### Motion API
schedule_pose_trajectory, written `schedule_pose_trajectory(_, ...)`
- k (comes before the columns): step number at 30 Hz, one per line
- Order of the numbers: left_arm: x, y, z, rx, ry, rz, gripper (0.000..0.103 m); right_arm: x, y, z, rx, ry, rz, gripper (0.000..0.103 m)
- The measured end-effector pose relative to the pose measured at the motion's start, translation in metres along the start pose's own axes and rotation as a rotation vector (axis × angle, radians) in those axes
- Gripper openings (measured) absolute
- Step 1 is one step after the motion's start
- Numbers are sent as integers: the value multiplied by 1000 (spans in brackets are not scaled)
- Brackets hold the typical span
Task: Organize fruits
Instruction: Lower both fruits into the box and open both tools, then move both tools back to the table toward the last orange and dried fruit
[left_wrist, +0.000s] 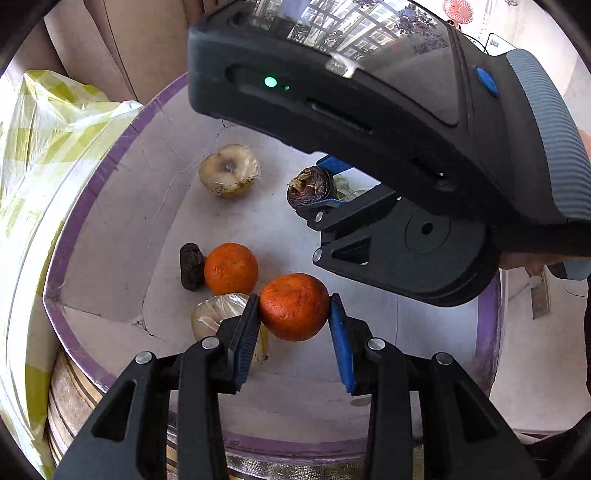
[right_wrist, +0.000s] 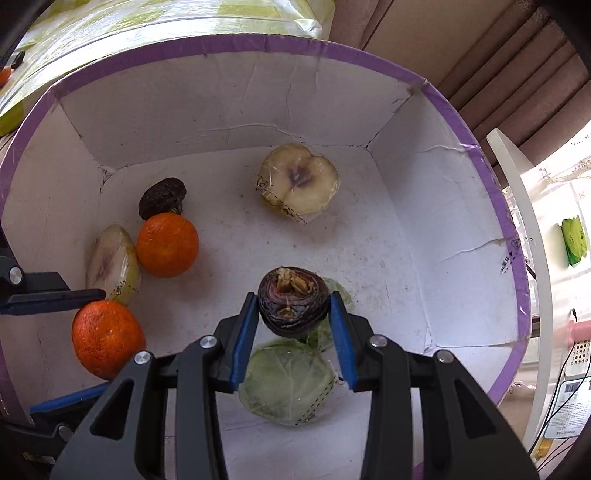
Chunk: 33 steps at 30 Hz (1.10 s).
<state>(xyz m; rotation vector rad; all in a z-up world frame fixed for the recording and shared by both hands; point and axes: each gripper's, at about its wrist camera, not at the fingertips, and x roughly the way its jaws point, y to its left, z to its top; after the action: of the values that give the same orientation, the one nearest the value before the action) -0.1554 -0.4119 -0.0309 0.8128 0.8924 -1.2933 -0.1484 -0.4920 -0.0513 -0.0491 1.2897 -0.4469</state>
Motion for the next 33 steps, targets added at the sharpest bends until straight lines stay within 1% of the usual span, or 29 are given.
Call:
schedule_pose_trajectory(5, 5, 0, 0, 0, 30, -15, 35, 3, 3, 0, -9, 18, -15, 39)
schedule_pose_trajectory(14, 6, 1, 1, -4, 31, -15, 36, 14, 4, 7, -13, 23, -29, 40)
schedule_pose_trajectory(16, 6, 2, 1, -5, 30, -14, 36, 13, 5, 6, -11, 19, -29, 42)
schedule_pose_trajectory(18, 5, 3, 0, -7, 29, -12, 37, 10, 6, 6, -6, 12, -27, 51)
schedule_pose_trajectory(21, 4, 4, 0, -9, 31, -10, 39, 7, 6, 8, -7, 1, -31, 59)
schedule_pose_trajectory(28, 3, 6, -2, -12, 22, -4, 40, 5, 3, 9, -8, -7, -36, 60)
schedule_pose_trajectory(29, 3, 7, -3, -12, 18, -3, 41, 5, 3, 9, -7, -11, -37, 62)
schedule_pose_trajectory(31, -2, 8, -4, -16, 2, -10, 51, 3, 3, 8, -7, -17, -39, 66)
schedule_pose_trajectory(33, -8, 10, -5, -21, -25, -2, 65, 3, 0, 9, -6, -18, -38, 66)
